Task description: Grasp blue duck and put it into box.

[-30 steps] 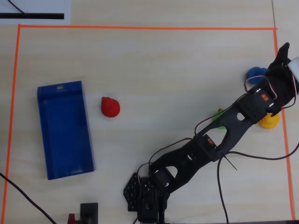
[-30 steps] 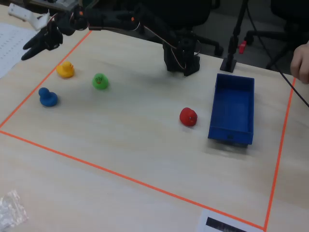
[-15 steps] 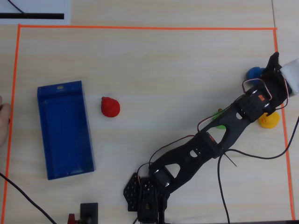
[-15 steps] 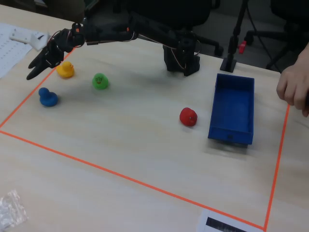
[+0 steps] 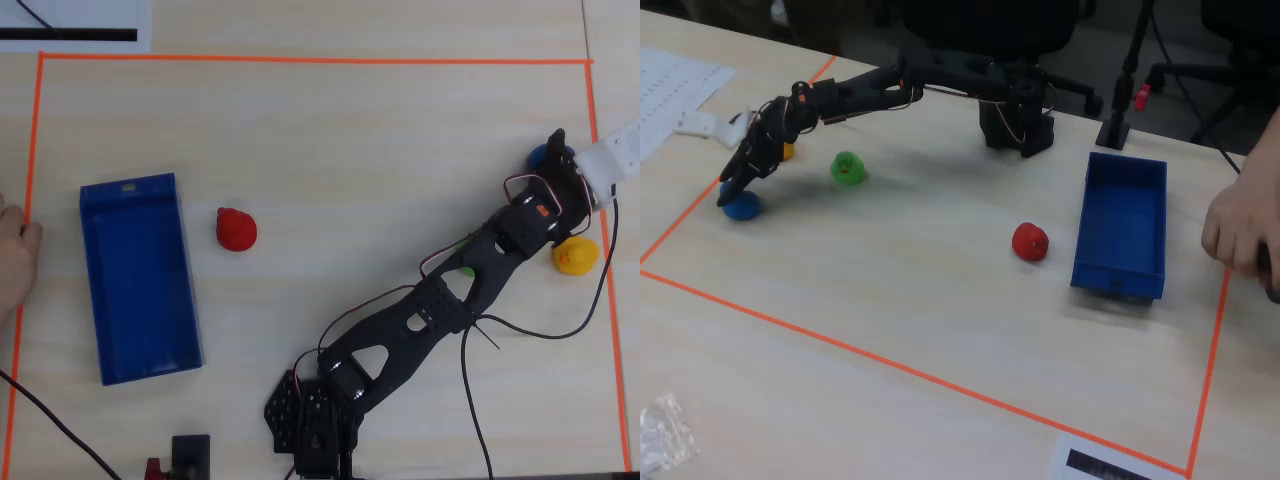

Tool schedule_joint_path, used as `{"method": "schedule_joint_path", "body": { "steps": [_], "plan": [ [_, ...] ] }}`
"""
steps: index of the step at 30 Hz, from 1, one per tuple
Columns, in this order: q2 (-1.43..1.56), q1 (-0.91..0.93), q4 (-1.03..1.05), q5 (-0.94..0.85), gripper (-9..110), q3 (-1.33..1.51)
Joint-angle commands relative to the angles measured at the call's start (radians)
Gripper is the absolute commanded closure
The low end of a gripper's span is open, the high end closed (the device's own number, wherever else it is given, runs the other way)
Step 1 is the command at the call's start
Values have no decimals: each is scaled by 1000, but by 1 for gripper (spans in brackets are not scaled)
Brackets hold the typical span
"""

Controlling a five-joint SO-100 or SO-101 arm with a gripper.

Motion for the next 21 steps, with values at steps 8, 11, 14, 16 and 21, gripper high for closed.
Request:
{"method": "schedule_joint_path", "body": {
  "steps": [8, 11, 14, 16, 21],
  "plan": [
    [23, -74, 135, 26, 96, -12],
    [23, -86, 199, 28, 101, -20],
    [43, -84, 221, 106, 101, -48],
    [95, -86, 287, 178, 101, -87],
    [371, -152, 574, 339, 101, -117]
  ]
}}
